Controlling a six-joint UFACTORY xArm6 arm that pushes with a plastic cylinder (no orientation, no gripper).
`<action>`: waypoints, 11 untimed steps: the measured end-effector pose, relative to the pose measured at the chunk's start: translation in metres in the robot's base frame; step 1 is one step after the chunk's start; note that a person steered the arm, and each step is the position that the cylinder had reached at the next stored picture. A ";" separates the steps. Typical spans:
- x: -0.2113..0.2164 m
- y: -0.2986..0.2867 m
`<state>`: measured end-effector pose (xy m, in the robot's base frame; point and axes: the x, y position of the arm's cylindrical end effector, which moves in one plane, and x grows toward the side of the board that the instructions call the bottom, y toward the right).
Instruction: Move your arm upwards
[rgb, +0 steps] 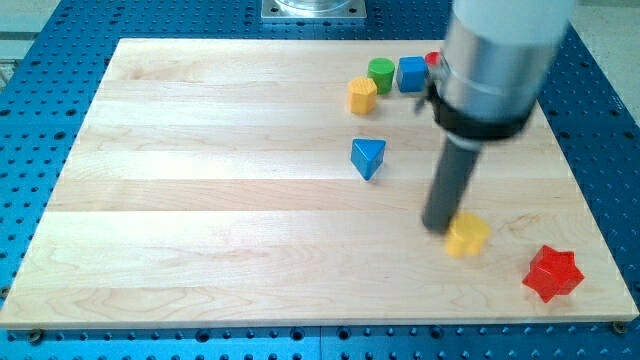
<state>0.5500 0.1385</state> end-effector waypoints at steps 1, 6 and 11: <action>0.005 0.005; -0.158 -0.018; -0.174 -0.018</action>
